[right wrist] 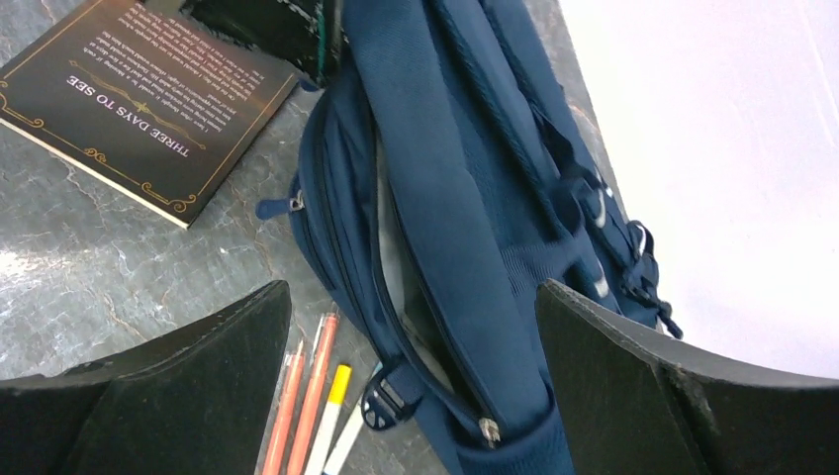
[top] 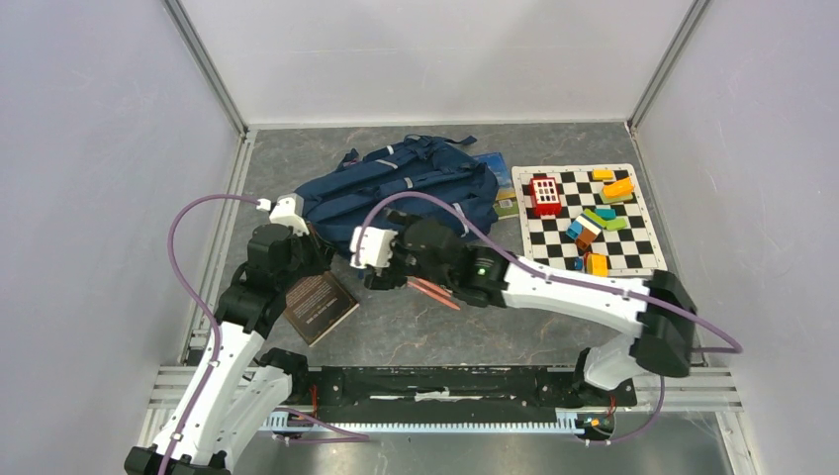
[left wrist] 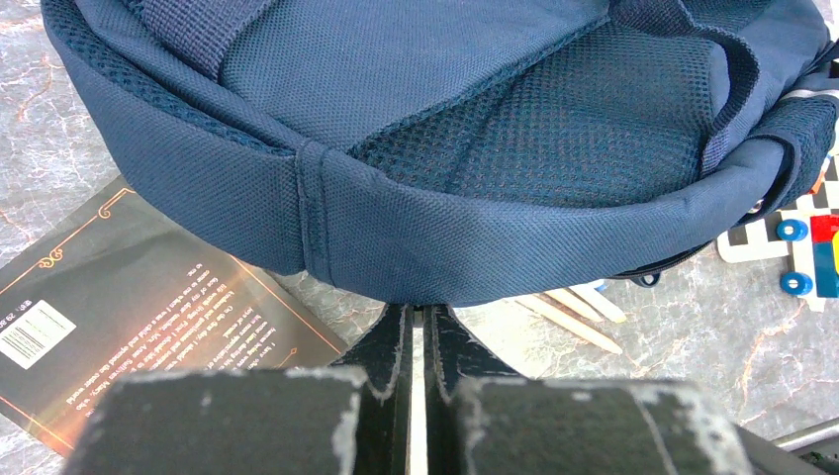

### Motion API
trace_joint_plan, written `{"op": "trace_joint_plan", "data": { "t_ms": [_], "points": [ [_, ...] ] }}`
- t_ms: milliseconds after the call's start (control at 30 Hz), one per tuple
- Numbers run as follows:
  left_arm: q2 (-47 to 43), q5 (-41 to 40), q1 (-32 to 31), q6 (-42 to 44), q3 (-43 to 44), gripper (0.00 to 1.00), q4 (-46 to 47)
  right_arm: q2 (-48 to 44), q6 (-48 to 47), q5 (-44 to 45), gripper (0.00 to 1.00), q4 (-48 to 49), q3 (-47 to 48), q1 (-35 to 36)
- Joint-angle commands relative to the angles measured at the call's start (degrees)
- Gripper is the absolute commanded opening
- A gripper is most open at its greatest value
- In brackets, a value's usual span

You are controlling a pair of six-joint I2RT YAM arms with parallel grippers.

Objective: Pack the student bag
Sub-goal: Unzip the student bag at the center of the board.

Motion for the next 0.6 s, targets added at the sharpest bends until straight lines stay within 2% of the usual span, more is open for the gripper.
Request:
{"op": "trace_joint_plan", "data": {
  "t_ms": [0, 233, 400, 467, 567],
  "points": [
    [-0.9, 1.8, 0.2, -0.2, 0.8, 0.02, 7.3, 7.1, -3.2, -0.7, 0.98, -5.1, 10.6, 1.0],
    [-2.0, 1.5, 0.2, -0.1, 0.7, 0.02, 7.1, 15.3, -6.1, 1.1, 0.98, -6.8, 18.2, 2.3],
    [-2.2, 2.2, 0.2, -0.2, 0.5, 0.02, 7.3, 17.1, -6.2, 6.9, 0.93, -0.7, 17.0, 2.4],
    [-2.1, 2.5, 0.2, -0.3, 0.4, 0.02, 7.4, 17.2, -7.2, 9.1, 0.88, 3.1, 15.2, 2.5],
    [-2.3, 2.4, 0.2, -0.4, 0.3, 0.02, 7.4, 17.9, -8.3, 12.1, 0.75, 6.4, 14.3, 2.5]
  ]
}}
